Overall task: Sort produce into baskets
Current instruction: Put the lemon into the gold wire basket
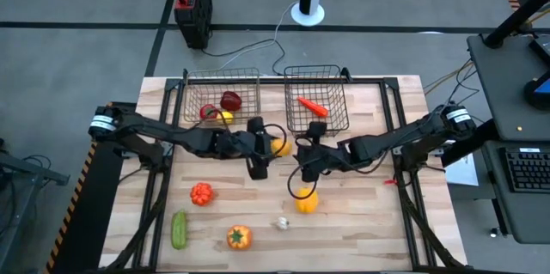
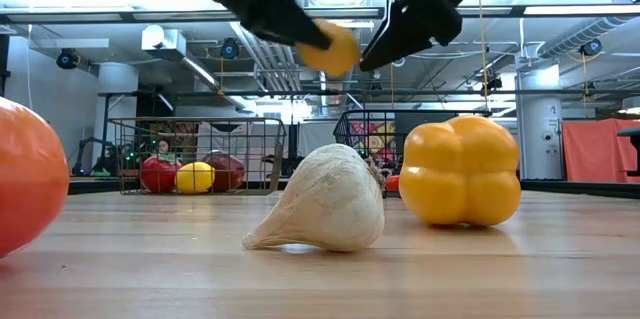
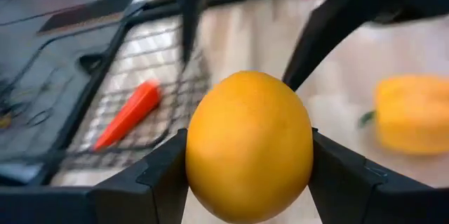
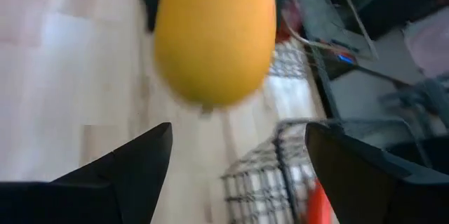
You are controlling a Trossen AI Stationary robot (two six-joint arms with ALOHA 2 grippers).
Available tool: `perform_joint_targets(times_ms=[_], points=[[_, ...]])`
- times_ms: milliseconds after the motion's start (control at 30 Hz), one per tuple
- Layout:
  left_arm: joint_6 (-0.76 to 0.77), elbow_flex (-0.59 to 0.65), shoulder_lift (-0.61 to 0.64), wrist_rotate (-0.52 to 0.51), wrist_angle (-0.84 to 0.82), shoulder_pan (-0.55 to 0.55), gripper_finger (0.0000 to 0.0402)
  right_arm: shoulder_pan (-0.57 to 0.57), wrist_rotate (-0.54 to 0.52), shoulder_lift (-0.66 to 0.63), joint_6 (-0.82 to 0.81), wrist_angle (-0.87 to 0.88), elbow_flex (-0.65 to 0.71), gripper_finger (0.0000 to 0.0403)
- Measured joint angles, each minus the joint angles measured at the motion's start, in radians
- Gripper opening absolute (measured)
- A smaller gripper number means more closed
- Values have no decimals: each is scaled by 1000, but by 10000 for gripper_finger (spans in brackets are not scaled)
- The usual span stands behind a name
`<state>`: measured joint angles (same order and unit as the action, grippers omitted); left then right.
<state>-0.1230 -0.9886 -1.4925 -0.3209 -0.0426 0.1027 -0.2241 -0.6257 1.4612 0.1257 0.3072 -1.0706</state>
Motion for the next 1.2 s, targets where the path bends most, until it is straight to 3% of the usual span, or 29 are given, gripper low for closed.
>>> perform_joint_targets(times_ms=[167,300,533,700,900,1200], points=[[8,0,83,-98,-216,-68,218,16,-18,-10,-61,42,-2,320],[16,0,156,-123,-373,-187,218,26,-18,-14,-74,33,-3,319],[74,-34,214,-37,-651,-502,218,32,-13,-14,-83,26,-3,309],[76,-151,147,-6,-902,-675,218,32,-3,-14,-83,17,-3,312],[-30,-250,27,50,-1037,-838,218,32,-2,-14,-92,10,-3,310],[-121,-289,-96,46,-1058,-891,216,31,33,-13,-103,10,-3,309]])
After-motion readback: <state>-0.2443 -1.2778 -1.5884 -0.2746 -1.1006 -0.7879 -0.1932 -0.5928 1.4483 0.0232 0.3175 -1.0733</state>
